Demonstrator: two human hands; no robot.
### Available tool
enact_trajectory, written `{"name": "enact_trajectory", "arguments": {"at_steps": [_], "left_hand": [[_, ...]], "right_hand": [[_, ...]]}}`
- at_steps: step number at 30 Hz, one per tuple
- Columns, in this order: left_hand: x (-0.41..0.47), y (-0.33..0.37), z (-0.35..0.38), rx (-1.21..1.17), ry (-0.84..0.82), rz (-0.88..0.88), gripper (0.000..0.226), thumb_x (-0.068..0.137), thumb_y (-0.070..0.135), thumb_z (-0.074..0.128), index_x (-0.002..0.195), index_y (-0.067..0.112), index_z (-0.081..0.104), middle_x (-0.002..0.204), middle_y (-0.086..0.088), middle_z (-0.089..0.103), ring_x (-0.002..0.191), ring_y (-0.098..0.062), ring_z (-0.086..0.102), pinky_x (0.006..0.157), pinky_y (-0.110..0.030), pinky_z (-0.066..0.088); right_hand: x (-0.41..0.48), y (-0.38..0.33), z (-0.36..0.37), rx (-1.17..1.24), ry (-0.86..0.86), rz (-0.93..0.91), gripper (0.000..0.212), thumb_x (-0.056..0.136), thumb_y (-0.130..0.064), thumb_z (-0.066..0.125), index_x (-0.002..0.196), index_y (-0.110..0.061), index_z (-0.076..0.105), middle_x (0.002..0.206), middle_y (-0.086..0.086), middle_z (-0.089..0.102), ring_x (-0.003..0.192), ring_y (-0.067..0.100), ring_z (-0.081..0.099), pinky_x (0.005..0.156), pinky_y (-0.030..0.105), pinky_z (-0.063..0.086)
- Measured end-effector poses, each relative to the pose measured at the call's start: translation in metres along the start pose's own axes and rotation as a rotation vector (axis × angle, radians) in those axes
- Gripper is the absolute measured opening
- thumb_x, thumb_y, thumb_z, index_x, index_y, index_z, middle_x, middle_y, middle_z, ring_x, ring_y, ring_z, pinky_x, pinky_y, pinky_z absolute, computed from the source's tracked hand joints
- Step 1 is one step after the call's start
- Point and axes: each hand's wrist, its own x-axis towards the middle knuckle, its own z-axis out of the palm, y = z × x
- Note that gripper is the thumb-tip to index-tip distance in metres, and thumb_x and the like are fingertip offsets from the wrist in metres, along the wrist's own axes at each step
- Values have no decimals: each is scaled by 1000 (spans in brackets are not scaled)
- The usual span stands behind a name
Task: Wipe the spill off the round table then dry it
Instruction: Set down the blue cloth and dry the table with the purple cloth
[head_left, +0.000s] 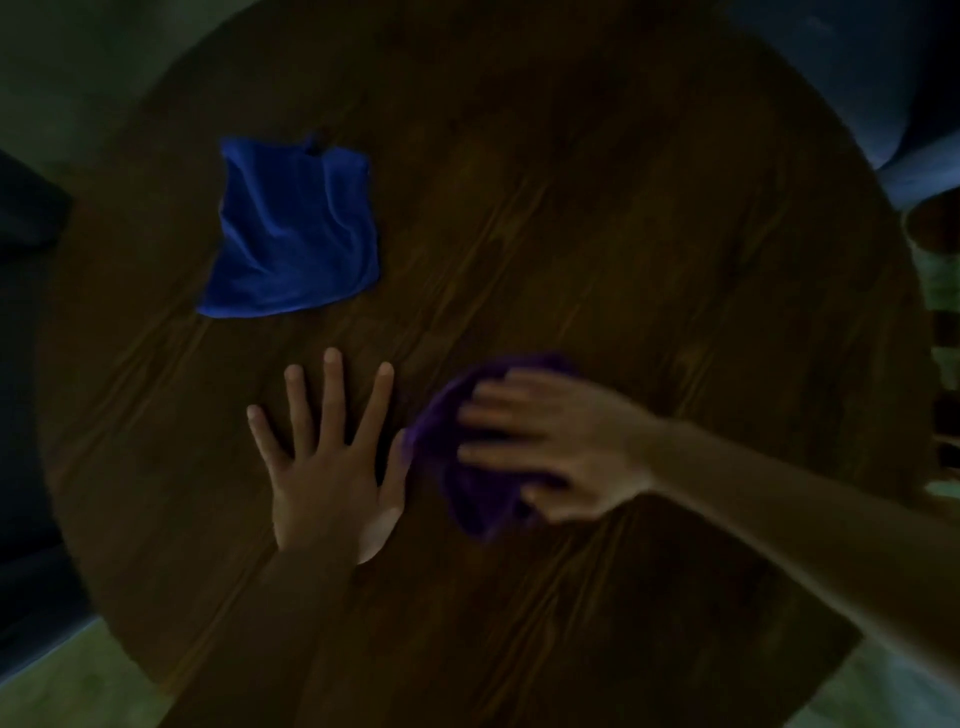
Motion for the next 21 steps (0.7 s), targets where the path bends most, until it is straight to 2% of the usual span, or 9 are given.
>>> {"name": "enact_trajectory", "arguments": {"at_steps": [2, 5, 6, 8, 11, 14, 16, 18, 21], "left_hand": [[1, 0, 2, -12, 18, -3, 67, 103, 67, 11, 164, 41, -1, 173, -3, -11, 157, -33, -17, 121, -70, -2], [0, 0, 3, -6, 38, 11, 67, 104, 65, 14, 165, 40, 4, 174, -4, -5, 158, -34, -13, 120, -70, 0], [0, -1, 4, -4, 47, 10, 66, 104, 65, 15, 165, 40, 4, 174, -4, -4, 158, -34, -11, 120, -70, 0], [1, -1, 5, 3, 51, 3, 66, 104, 65, 16, 165, 40, 3, 174, -4, -4, 158, -34, -10, 120, -70, 0], [2, -1, 4, 13, 38, -2, 67, 103, 66, 14, 164, 42, 2, 174, -5, -1, 158, -34, -9, 120, -70, 0], [2, 0, 2, 33, 11, 1, 67, 103, 66, 11, 164, 41, 1, 174, -7, 0, 158, -35, -8, 119, -70, 2], [2, 0, 2, 41, 8, 6, 67, 103, 66, 12, 164, 41, 0, 174, -6, -1, 158, -36, -7, 119, -70, 2], [2, 0, 1, 40, 12, 1, 67, 103, 67, 13, 164, 42, -1, 174, -6, -1, 158, -36, -7, 119, -70, 2], [2, 2, -2, 20, -9, -4, 67, 103, 67, 12, 163, 44, -6, 174, -4, -7, 158, -34, -15, 120, -70, -2]], "right_hand": [[-8, 72, -17, -46, 151, 363, 63, 98, -46, 49, 155, -18, 49, 158, 21, 46, 147, 43, 42, 123, 56, 26], [-12, 147, -48, 19, 201, 1016, 67, 101, -55, 32, 164, -30, 25, 171, 14, 25, 157, 39, 22, 127, 55, 18], [-6, 153, -50, 34, 197, 1125, 68, 102, -58, 29, 164, -32, 21, 173, 9, 19, 159, 35, 16, 128, 54, 14], [11, 140, -50, -3, 202, 1040, 70, 100, -59, 28, 164, -33, 22, 173, 4, 21, 160, 34, 17, 129, 53, 13], [24, 60, -26, -29, 176, 482, 68, 96, -56, 43, 159, -31, 37, 168, 4, 34, 157, 34, 25, 127, 53, 15], [19, -40, 5, 60, -26, -94, 66, 98, -53, 53, 158, -31, 38, 167, 5, 34, 157, 33, 21, 130, 51, 0], [12, -35, 5, 97, -93, -282, 66, 99, -49, 58, 159, -29, 40, 166, 8, 36, 157, 31, 23, 130, 46, -4], [8, 20, -11, 24, -21, -159, 60, 97, -44, 58, 153, -24, 51, 156, 13, 49, 148, 35, 38, 129, 48, 10], [-9, 128, -44, -88, 246, 519, 62, 98, -46, 44, 156, -27, 41, 157, 20, 48, 147, 41, 41, 122, 55, 25]]}}
